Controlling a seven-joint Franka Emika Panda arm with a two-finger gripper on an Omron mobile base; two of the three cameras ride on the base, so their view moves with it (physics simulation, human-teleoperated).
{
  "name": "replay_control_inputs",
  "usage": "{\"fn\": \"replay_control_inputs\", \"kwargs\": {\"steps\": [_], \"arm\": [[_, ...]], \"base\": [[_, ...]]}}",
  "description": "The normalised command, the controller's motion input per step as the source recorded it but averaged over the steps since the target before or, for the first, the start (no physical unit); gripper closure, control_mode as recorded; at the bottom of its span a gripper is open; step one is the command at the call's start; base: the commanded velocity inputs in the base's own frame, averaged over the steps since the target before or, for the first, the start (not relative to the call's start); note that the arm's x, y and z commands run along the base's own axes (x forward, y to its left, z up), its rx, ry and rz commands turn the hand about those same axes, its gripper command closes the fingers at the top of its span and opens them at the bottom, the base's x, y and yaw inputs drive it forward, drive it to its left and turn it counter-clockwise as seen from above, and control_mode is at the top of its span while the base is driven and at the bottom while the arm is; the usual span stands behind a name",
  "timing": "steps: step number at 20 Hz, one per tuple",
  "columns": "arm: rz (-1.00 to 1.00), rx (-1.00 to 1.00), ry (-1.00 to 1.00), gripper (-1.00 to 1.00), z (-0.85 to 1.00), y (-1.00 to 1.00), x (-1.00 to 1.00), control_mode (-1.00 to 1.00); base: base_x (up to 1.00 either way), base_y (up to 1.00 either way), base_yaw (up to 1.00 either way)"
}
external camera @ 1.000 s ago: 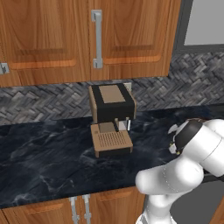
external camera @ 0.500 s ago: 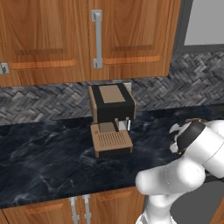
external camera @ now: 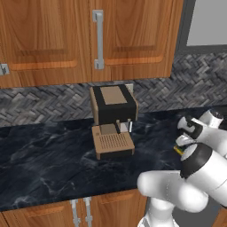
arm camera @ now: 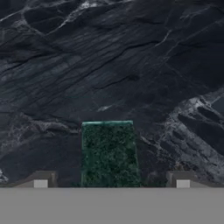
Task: Pick up the sponge from the counter and clean the cutting board by briefly scrubbing or pressing down on the cutting board. Once finished, release the sponge.
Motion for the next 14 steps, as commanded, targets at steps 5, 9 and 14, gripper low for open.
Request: {"fn": "replay_control_inputs", "kwargs": {"steps": [5, 9, 14], "arm": [[-0.01, -0.03, 0.0, -1.0, 0.59, 0.47, -0.12, -1.0], [0.0, 0.0, 0.0, -1.0, 0.58, 0.35, -0.21, -1.0], [-0.01, 0.0, 0.0, -1.0, 0.88, 0.41, -0.65, -1.0]], "base": [[0.0, 0.0, 0.0], [0.0, 0.0, 0.0], [0.0, 0.0, 0.0]]}}
